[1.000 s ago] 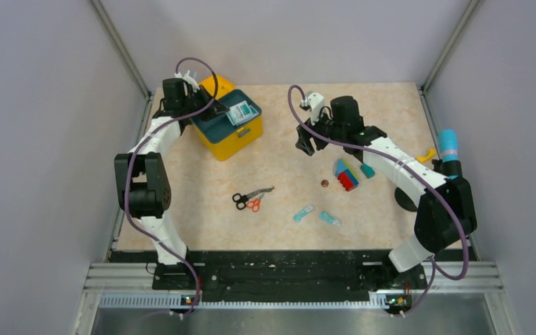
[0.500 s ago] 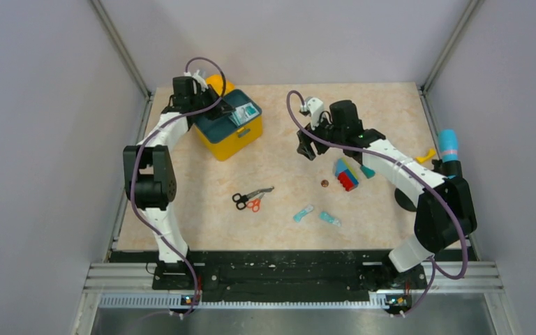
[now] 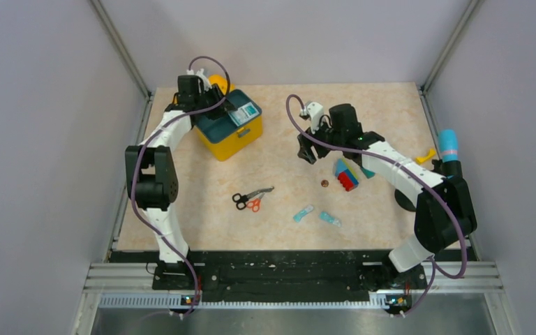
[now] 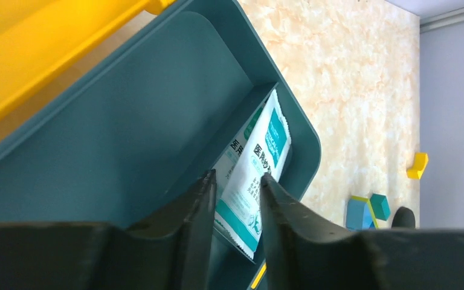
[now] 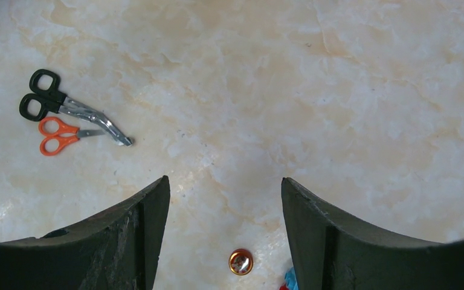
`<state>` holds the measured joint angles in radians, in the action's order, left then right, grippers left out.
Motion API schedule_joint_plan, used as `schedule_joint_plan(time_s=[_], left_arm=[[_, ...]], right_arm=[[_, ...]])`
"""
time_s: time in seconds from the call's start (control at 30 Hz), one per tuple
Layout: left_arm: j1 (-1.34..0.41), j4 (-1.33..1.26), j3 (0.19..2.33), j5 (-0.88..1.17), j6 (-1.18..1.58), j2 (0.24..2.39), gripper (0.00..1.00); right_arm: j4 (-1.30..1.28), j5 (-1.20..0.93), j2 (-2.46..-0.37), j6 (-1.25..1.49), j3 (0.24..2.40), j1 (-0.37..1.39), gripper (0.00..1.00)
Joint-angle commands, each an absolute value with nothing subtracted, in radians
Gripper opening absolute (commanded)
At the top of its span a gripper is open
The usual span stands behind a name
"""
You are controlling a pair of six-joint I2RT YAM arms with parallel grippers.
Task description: Organize the medicine kit
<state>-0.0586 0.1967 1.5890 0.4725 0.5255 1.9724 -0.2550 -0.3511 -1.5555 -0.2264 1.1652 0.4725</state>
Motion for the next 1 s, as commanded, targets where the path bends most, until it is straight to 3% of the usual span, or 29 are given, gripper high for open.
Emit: schedule_joint_plan(time_s=[0.0,0.1,0.33,0.7,0.83,0.97], left_arm=[[-0.055,0.202,1.655,0.426,0.455,1.898,0.42],[-0.058,0.208,1.672,0.414,0.438,1.883,0.51],[-0.072,0.224,1.698,0.323,0.318,1.813,0.54],[-0.072,0.052,1.339,0.527,0.191,1.468,0.51],[-0.072,0.110,1.255,0.511,0.228,1.403,0.50],[-0.071,0.183,1.203,0.499,0.285,1.375,0.50]], right_arm=[[-0.232,-0.367,-1.535,-0.229,1.161,0.467,0.67],[-0.235,-0.366,-1.535,-0.235,1.158,0.467,0.67],[-0.263,-0.374,-1.511,-0.306,1.116,0.467,0.67],[-0.556,-0.601,-1.414,-0.973,0.925,0.468,0.59],[-0.588,-0.609,-1.496,-1.163,0.931,0.491,0.51],[-0.639,-0.650,-1.583,-1.332,0.980,0.520,0.50]])
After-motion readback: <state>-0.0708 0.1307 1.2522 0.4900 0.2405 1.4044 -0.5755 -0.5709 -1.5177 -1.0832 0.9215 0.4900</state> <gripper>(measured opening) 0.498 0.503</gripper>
